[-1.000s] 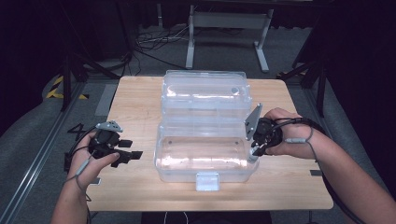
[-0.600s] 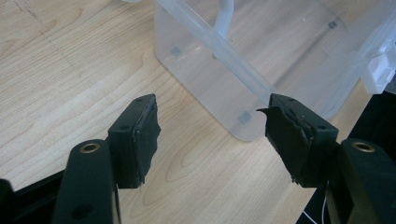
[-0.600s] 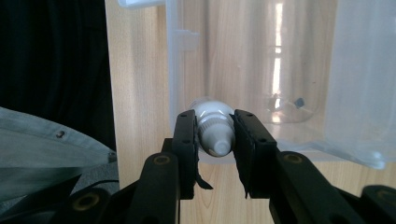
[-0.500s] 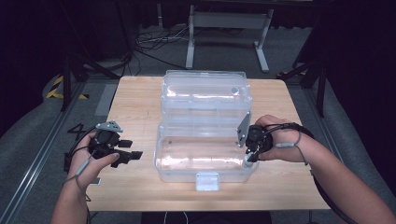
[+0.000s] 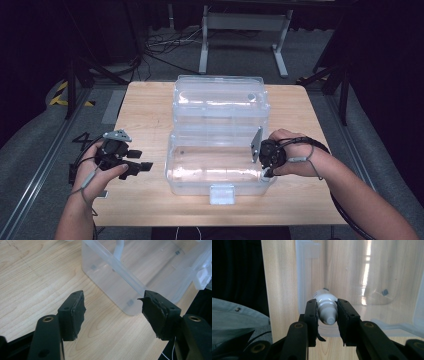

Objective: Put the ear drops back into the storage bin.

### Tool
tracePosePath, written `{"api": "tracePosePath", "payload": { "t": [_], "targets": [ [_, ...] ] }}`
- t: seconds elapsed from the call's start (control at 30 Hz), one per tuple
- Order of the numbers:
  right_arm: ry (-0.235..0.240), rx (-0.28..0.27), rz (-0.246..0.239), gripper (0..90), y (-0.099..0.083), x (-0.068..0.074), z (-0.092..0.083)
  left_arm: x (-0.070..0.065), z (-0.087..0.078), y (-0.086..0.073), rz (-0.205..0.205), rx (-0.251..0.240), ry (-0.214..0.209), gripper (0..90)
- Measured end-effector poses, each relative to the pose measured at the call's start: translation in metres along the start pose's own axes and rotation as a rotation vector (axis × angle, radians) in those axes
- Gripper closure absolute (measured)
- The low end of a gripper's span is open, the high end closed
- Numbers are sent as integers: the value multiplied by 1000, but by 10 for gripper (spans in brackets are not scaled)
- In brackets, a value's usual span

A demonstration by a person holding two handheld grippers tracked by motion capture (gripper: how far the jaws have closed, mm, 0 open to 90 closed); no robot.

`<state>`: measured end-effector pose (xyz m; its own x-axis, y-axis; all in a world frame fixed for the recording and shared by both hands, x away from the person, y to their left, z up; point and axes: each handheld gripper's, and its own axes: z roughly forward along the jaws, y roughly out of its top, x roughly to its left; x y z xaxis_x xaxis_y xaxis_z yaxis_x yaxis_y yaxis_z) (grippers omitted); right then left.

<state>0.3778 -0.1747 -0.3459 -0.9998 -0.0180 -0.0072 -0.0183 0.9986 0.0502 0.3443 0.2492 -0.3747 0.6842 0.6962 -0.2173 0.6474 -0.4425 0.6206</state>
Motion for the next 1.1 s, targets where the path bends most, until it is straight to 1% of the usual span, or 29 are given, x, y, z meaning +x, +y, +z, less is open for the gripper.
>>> {"api": "tracePosePath", "payload": {
  "t": [0.1, 0.27, 0.33, 0.47, 0.5, 0.7, 0.97, 1.1],
  "targets": [
    [8, 6, 7, 714, 0, -1, 6, 0, 0, 0, -1, 1, -1, 351],
    [2, 13, 5, 714, -1, -3, 13, 0, 0, 0, -3, 1, 0, 351],
    [10, 13, 6, 714, -2, -3, 17, 0, 0, 0, -3, 2, 1, 351],
    [12, 15, 4, 714, -2, -4, 21, 0, 1, 0, -3, 3, 0, 351],
    [12, 23, 8, 714, -2, -4, 22, 0, 0, 0, -5, 5, 0, 350],
    [18, 18, 17, 714, -3, -6, 29, 0, 1, 0, -3, 4, 2, 350],
    [29, 27, 21, 714, -3, -9, 38, 1, 2, -1, -4, 7, -1, 350],
    [31, 33, 16, 714, -2, -10, 41, 1, 1, -1, -4, 9, -1, 350]
  ]
}}
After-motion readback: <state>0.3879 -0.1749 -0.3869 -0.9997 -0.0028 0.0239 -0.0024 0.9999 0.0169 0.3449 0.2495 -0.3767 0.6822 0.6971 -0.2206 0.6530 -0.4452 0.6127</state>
